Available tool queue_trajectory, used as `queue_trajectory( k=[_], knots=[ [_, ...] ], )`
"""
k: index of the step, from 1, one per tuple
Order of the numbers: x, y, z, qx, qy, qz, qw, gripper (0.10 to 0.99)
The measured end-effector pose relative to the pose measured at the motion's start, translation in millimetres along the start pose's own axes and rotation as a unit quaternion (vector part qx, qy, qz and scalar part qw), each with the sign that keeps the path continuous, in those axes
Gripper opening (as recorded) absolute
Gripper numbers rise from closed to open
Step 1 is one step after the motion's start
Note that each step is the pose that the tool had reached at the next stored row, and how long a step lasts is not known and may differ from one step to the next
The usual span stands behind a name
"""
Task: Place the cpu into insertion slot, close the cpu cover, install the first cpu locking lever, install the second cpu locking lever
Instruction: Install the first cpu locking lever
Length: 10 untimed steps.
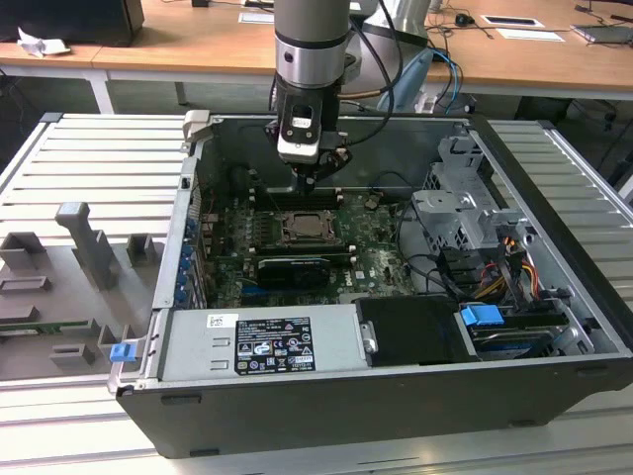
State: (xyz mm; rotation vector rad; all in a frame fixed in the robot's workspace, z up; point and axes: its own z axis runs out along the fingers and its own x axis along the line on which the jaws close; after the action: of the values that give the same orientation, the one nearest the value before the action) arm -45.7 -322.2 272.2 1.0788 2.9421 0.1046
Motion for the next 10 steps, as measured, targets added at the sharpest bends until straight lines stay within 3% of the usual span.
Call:
queue_trajectory(
  k=[3,7,10],
  knots=[
    [0.0,0.0,0.2,0.0007,0.0024,-0.037,0.9993,0.106],
    [0.0,-0.1,0.7,0.0013,0.0048,-0.075,0.9972,0.106],
    [0.0,-0.1,0.9,0.0019,0.0072,-0.113,0.9935,0.106]
  ],
)
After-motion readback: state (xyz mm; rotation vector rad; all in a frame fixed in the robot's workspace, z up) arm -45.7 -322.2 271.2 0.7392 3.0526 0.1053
